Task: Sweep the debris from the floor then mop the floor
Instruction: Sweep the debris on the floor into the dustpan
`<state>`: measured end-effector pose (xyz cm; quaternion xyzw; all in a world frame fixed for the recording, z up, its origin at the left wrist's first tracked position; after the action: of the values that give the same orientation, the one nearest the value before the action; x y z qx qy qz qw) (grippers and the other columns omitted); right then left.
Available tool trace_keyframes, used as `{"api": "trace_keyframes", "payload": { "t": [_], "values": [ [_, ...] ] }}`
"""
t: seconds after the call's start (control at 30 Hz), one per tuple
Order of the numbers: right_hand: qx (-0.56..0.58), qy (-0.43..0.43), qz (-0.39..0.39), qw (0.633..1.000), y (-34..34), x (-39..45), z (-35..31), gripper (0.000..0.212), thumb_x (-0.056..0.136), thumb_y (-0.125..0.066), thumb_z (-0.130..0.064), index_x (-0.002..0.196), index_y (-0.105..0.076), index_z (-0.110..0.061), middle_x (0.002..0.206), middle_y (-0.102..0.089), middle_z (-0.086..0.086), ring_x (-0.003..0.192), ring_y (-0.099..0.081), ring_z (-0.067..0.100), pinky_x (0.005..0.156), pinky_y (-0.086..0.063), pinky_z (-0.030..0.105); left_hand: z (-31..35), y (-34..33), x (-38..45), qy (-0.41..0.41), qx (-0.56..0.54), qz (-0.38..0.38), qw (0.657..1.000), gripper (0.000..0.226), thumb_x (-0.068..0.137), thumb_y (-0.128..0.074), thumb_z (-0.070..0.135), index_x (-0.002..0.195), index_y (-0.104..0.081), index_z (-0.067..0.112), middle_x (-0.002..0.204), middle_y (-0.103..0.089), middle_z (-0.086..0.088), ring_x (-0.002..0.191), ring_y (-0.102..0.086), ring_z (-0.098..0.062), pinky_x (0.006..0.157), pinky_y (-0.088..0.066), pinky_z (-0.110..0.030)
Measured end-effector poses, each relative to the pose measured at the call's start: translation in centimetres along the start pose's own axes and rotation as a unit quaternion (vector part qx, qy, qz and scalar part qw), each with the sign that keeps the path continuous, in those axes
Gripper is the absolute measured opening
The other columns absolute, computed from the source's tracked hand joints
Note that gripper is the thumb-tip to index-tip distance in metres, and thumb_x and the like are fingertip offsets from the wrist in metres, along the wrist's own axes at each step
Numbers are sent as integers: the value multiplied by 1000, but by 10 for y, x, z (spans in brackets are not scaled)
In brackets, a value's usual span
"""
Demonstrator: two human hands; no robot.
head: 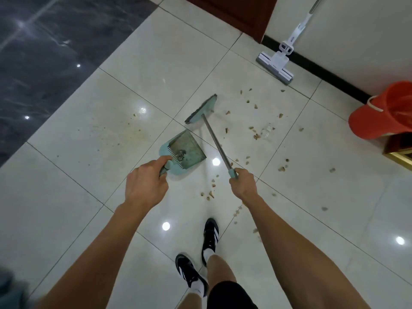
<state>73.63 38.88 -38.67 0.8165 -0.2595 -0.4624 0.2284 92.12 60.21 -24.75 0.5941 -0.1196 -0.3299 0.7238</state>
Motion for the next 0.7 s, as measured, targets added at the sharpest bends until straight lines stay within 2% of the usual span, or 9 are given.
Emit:
{"api": "trace_keyframes", "payload": {
  "t": [0.17,0.43,0.53,0.6,0.7],
  "values": [
    [38,-11,-11,999,0,45,-17,30,91,-52,-7,118,-61,-2,97,-65,15,84,-68,34,75,-60,46,-4,-15,12,-1,-1,-12,1000,42,89,-64,16,126,-57,34,84,-65,5,65,-51,-16,59,-44,-27],
    [44,-16,-59,997,-7,94,-21,30,94,-43,-4,119,-60,-5,108,-64,16,95,-67,35,86,-57,48,-7,-30,24,20,-22,-21,999,38,90,-64,20,123,-53,36,75,-57,9,61,-53,-14,58,-46,-28],
    [22,-14,-64,998,-11,96,-17,28,96,-43,-7,117,-61,-4,106,-64,16,92,-67,34,83,-58,48,-3,-34,33,31,-9,-57,998,36,91,-61,21,121,-46,35,72,-54,9,61,-54,-12,58,-52,-32],
    [17,-30,-68,997,-12,92,-11,26,96,-43,-7,116,-60,-4,104,-64,15,88,-69,34,77,-60,45,-2,-36,36,40,-1,-68,997,36,91,-61,23,121,-44,34,74,-55,8,60,-53,-10,56,-49,-29],
    [12,-54,-75,996,-14,79,3,26,96,-46,-7,117,-60,-3,104,-66,18,85,-70,34,71,-61,42,2,-38,37,37,0,-67,997,30,94,-59,37,122,-48,32,77,-57,8,64,-54,-14,58,-47,-28]
  ]
}}
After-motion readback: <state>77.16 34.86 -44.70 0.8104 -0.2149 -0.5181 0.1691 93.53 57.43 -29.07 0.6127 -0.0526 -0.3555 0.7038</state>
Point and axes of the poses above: each hand's wrist, its own x-axis towards the middle knuckle, its own y-axis out of the back of the hand, z = x × y, the point moved 4 cm from there along x, towards the middle knuckle
